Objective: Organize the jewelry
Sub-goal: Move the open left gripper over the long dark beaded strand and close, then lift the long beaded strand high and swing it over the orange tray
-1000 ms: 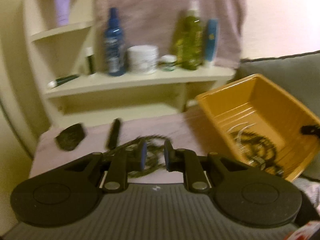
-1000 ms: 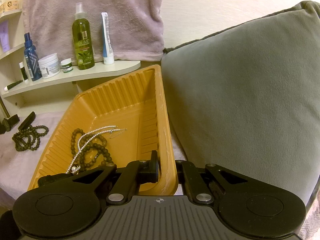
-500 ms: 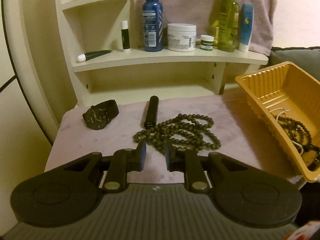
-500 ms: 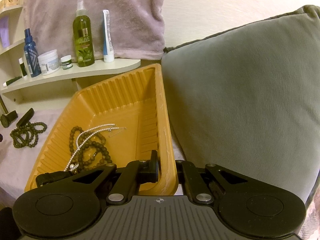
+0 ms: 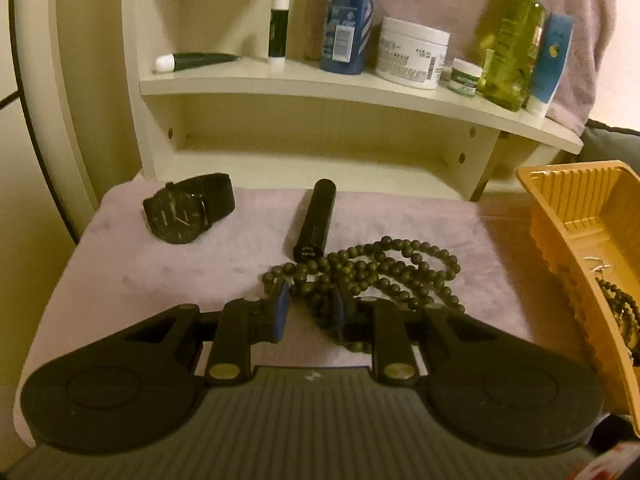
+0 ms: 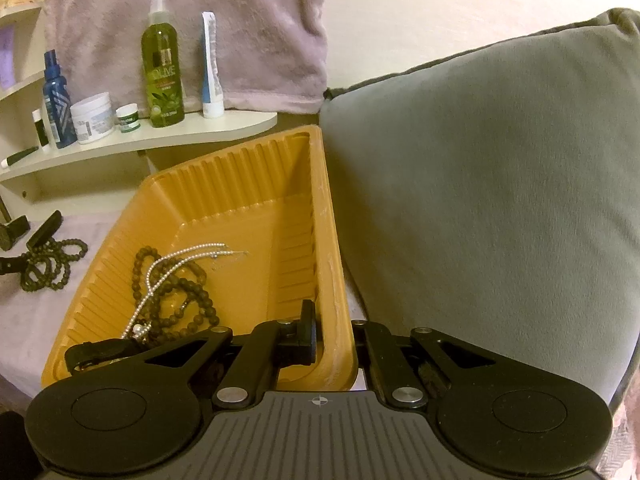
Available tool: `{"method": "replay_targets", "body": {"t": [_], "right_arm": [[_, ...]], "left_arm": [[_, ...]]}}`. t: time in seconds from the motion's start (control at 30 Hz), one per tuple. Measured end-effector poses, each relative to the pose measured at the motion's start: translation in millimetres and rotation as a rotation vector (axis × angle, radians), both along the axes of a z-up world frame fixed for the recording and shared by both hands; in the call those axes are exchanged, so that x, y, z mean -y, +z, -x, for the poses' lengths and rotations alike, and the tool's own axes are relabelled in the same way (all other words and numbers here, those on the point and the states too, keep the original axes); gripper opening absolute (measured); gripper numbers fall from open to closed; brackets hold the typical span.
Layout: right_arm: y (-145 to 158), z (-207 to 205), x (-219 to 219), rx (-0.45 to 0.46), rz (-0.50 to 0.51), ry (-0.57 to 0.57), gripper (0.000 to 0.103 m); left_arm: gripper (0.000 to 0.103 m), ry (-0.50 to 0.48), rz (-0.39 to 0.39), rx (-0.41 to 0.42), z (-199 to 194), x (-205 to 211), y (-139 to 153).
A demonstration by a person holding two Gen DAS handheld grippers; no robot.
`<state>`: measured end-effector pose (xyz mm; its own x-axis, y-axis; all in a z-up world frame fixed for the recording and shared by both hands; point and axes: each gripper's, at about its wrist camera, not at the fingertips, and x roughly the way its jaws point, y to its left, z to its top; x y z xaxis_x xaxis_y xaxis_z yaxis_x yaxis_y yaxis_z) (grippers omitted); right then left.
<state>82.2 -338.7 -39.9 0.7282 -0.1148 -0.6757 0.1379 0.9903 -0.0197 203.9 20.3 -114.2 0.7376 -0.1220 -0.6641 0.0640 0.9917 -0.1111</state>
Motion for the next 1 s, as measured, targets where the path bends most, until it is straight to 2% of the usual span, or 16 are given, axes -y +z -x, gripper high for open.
{"method": "replay_targets", "body": {"t": [0.2, 0.37, 0.57, 0.77, 1.0], "right_arm": [[-1.2, -1.7, 0.2, -0.003, 0.001, -0.004, 0.005], [-1.0, -1.7, 0.4, -0.003, 0.0, -0.003, 0.005], [-0.8, -1.1, 0.0, 0.002, 0.0, -0.001, 0.005], [0.9, 2.0, -0.1, 0.011, -0.002, 0.004, 0.005], [6.2, 7.4, -2.9, 0.031, -0.01, 0.011, 0.004]], "left_arm": [[0.02, 0.008, 0.011, -0.007, -4.9, 1.1, -3.4], [0.006, -0.01, 0.016, -0.006, -3.0, 0.4, -1.7], [0.006, -0.039, 0.01, 0.024, 6.2, -0.8, 11.3], [0.006, -0.094, -0.016, 0.094, 13.6, -2.8, 48.0], [0.006, -0.166, -0.043, 0.212, 18.4, 4.3, 107.3]]}}
